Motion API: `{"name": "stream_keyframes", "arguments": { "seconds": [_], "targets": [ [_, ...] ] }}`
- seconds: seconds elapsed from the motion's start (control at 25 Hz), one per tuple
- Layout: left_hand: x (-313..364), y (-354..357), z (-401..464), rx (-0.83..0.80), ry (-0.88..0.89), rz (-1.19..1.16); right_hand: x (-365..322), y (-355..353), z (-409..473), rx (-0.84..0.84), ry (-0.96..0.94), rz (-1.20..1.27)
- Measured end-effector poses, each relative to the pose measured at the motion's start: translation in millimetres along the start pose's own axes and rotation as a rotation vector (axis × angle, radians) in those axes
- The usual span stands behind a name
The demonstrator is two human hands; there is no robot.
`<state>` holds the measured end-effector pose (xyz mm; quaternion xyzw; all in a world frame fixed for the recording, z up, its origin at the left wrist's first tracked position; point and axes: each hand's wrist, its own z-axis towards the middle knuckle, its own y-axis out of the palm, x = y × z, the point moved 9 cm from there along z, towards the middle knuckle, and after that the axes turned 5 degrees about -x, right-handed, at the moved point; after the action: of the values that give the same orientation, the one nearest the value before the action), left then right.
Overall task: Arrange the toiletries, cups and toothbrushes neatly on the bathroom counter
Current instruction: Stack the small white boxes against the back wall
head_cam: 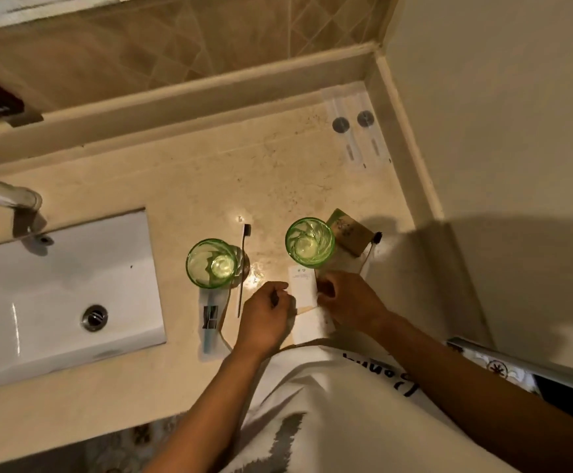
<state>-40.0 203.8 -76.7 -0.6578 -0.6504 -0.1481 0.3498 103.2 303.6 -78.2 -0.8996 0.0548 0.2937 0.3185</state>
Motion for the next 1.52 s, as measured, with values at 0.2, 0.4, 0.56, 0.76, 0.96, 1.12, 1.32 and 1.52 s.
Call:
{"name": "stream_keyframes", "arguments": {
  "seconds": [0.2,0.4,0.56,0.76,0.96,1.12,1.32,1.52],
  "targets": [
    [5,-4,-7,-0.002,-0.018,-0.032,0,12,3,0.027,0.1,0.162],
    [-19,-24,-19,0.068,-0.067,-0.175,-17,16,-6,-0.017,0.036,0.17],
    [-23,-38,-37,0.098,-0.081,-0.389,-37,25,-14,-0.054,-0.005,0.252],
    [-3,-66,-62,0.206,0.029,-0.457,-62,12,-32,0.054,-0.103,0.358],
    [45,-79,-47,0.18,0.159,-0.451,-92,-36,-30,0.18,-0.243,0.271],
    [83,-80,-18,0.143,0.216,-0.418,-91,-70,-12,0.289,-0.224,0.327],
    [127,-66,21,0.007,0.222,-0.273,-70,-108,17,0.244,-0.097,0.62],
    [158,-64,65,0.055,0.179,-0.314,-51,-121,52,0.183,-0.004,0.721]
  ]
}}
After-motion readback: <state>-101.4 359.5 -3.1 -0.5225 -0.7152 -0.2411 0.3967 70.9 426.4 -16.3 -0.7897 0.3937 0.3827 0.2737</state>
